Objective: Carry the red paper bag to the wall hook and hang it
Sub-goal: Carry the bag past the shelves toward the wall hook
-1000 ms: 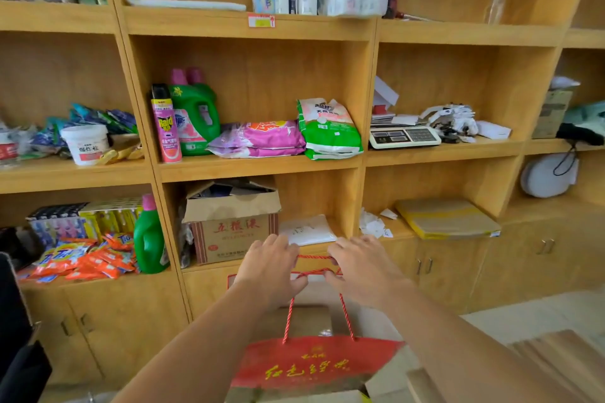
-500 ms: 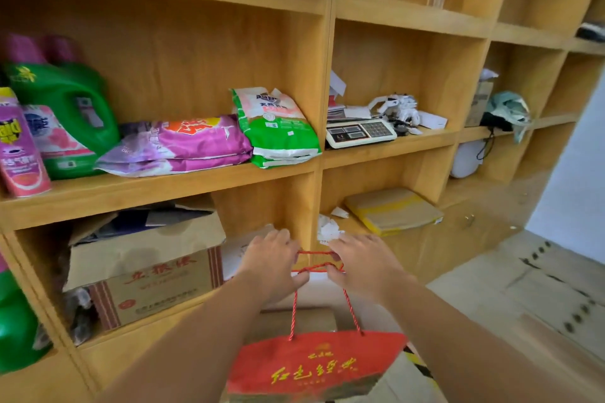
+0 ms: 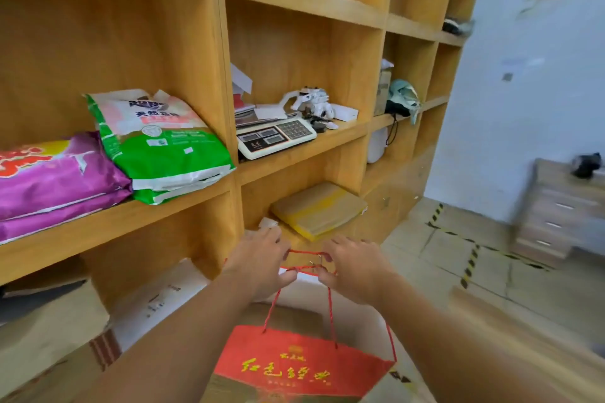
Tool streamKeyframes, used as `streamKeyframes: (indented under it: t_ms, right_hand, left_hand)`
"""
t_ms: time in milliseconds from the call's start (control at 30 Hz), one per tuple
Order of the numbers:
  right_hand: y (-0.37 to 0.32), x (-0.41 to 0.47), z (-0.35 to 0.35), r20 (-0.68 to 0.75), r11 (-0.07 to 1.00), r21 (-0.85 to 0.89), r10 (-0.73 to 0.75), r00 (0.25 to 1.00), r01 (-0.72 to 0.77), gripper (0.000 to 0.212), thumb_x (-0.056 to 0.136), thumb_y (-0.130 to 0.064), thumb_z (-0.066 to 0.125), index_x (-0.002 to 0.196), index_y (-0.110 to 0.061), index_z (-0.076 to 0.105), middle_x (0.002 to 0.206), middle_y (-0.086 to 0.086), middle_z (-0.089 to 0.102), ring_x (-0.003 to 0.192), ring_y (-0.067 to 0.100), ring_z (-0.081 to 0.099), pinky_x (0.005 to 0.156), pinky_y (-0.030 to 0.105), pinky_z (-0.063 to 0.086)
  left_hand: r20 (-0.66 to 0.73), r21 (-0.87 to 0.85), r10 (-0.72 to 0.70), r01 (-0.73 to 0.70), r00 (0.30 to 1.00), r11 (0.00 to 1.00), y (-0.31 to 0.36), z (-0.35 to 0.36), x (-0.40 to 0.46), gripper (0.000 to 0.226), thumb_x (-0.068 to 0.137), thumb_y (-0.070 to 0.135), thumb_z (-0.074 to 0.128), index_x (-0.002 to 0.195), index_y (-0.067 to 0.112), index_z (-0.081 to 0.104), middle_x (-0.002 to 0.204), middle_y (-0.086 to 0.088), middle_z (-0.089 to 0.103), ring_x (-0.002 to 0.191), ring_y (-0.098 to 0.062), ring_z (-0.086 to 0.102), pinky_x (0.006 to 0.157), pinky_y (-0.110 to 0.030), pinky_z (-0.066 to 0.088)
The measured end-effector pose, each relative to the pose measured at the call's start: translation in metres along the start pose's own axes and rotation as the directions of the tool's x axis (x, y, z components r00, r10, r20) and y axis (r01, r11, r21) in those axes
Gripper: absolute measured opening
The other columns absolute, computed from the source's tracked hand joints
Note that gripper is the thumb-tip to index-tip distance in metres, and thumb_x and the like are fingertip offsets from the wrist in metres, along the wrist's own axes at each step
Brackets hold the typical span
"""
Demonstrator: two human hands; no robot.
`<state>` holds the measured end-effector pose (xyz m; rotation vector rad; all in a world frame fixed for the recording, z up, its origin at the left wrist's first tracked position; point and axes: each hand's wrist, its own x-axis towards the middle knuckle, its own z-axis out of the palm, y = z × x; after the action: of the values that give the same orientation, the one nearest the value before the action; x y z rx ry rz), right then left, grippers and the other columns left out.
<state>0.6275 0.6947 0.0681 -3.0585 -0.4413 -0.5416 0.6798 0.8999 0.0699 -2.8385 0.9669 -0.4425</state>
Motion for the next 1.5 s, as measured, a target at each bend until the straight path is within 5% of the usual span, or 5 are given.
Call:
streamKeyframes:
  t_ms: [200,533,800,1067,1500]
  right_hand:
    - [0.056,0.018,0.009,0.014,0.993,-0.038,0.111,0.994,-0.111,0.037,0.084,-0.053,0.049,0.093,-0.018,0.056,0.094,0.004,0.061,0.085,0.032,0.061,0.069,0.041,0.048]
    - [0.145,0.045,0.002,-0.018,0.954,-0.151,0.258,0.966,-0.258,0.03,0.089,-0.043,0.051,0.101,-0.016,0.056,0.097,0.003,0.059,0.085,0.027,0.058,0.07,0.04,0.048]
    - [0.193,0.076,0.014,-0.001,0.901,-0.222,0.383,0.924,-0.374,0.028,0.093,-0.043,0.045,0.103,-0.018,0.055,0.099,0.001,0.06,0.088,0.024,0.057,0.075,0.041,0.05]
    - [0.236,0.11,0.029,-0.01,0.813,-0.304,0.519,0.855,-0.497,0.025,0.099,-0.038,0.045,0.109,-0.019,0.058,0.1,0.002,0.063,0.09,0.022,0.057,0.076,0.039,0.052]
    - [0.338,0.154,0.054,-0.081,0.669,-0.453,0.628,0.774,-0.59,0.019,0.098,-0.034,0.048,0.104,-0.02,0.059,0.097,0.003,0.065,0.091,0.029,0.059,0.083,0.044,0.048]
  left_hand:
    - [-0.04,-0.028,0.089,-0.09,0.995,0.996,0.014,0.01,0.074,0.041,0.088,0.066,0.048,0.099,0.027,0.057,0.103,0.003,0.049,0.097,-0.018,0.05,0.07,-0.034,0.04]
    - [-0.164,-0.111,0.246,-0.266,0.955,0.958,0.032,0.021,0.198,0.036,0.085,0.065,0.053,0.093,0.029,0.057,0.094,0.005,0.049,0.088,-0.018,0.049,0.071,-0.035,0.048]
    - [-0.192,-0.149,0.372,-0.401,0.908,0.904,0.038,0.047,0.287,0.033,0.086,0.06,0.056,0.086,0.027,0.059,0.089,0.005,0.047,0.088,-0.019,0.047,0.067,-0.033,0.033]
    - [-0.231,-0.163,0.481,-0.521,0.846,0.838,0.043,0.068,0.375,0.026,0.096,0.046,0.053,0.104,0.025,0.066,0.102,0.0,0.058,0.1,-0.021,0.052,0.073,-0.035,0.033]
    - [-0.31,-0.213,0.487,-0.559,0.817,0.802,0.081,0.1,0.497,0.029,0.098,0.046,0.048,0.106,0.025,0.066,0.105,0.003,0.058,0.101,-0.018,0.051,0.095,-0.037,0.04]
